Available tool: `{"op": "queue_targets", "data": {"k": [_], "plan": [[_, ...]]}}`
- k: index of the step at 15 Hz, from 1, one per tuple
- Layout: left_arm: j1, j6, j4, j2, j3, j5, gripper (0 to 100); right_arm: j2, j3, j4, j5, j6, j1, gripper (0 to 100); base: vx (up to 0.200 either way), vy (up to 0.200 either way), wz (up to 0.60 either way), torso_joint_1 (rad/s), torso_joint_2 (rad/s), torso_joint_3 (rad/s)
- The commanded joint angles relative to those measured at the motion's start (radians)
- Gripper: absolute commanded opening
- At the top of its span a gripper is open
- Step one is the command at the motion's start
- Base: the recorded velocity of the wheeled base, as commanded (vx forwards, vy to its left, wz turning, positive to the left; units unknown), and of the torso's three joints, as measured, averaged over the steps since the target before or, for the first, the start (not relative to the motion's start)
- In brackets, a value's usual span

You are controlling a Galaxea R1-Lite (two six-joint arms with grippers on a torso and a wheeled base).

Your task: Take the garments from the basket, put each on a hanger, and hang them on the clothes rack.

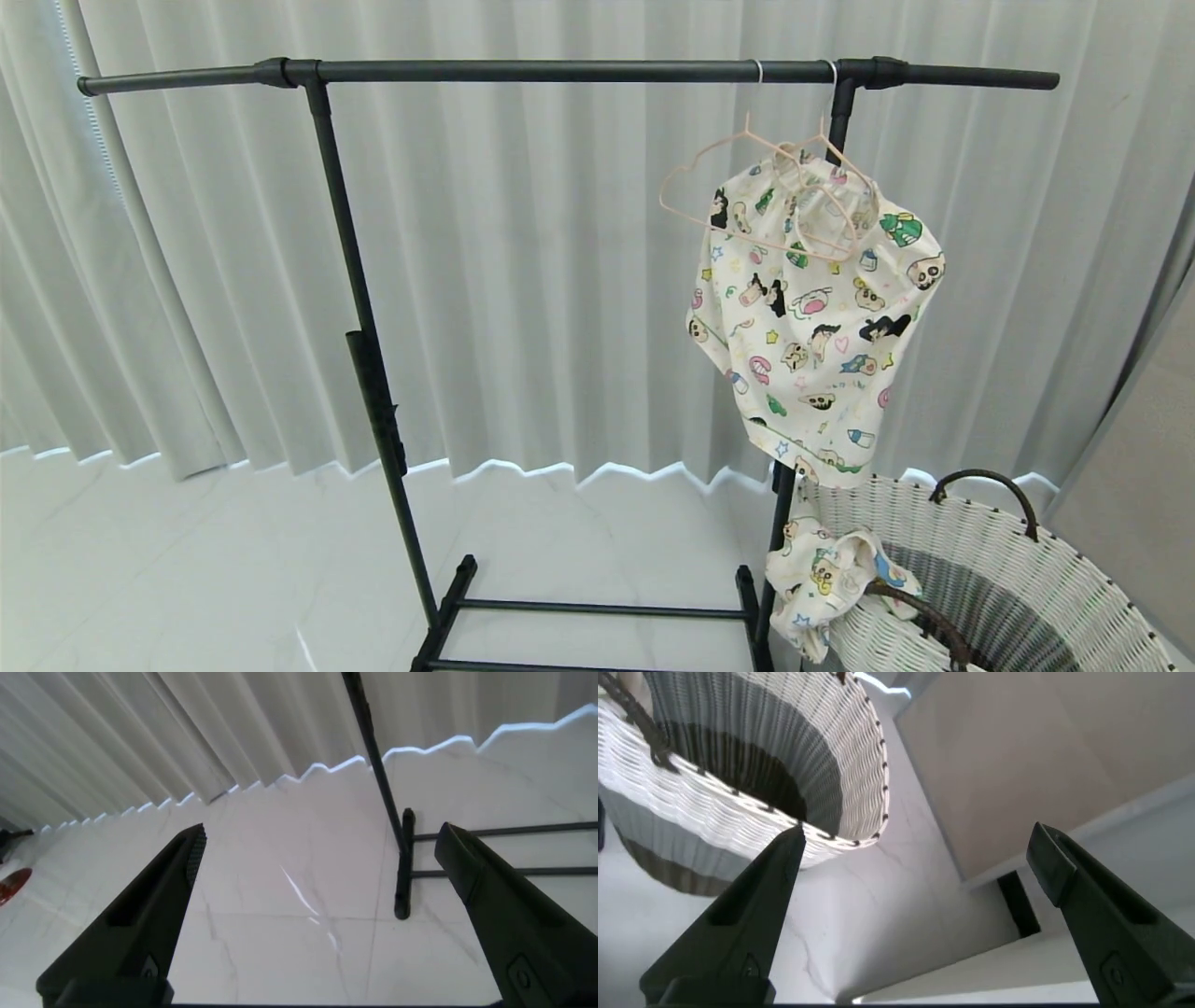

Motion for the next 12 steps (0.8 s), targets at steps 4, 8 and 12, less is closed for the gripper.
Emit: {"op": "queue_targets", "data": {"k": [4,8,12], "plan": [[0.0,-0.005,-0.001,0.072,0.0,0.001,100,-0.014,0.003,0.003,0.005,0.039,0.005,100,0.1,0.0,0.0,-0.014,0.05,0.04],[-0.002,-0.007,-0.001,0.095,0.0,-0.001,100,-0.02,0.003,0.004,0.011,0.074,0.005,100,0.2,0.0,0.0,-0.001,0.01,0.016],[-0.006,-0.007,-0.001,0.151,0.0,-0.003,100,-0.006,0.003,0.007,0.014,0.122,0.005,100,0.1,0.0,0.0,0.001,0.0,0.002]]}}
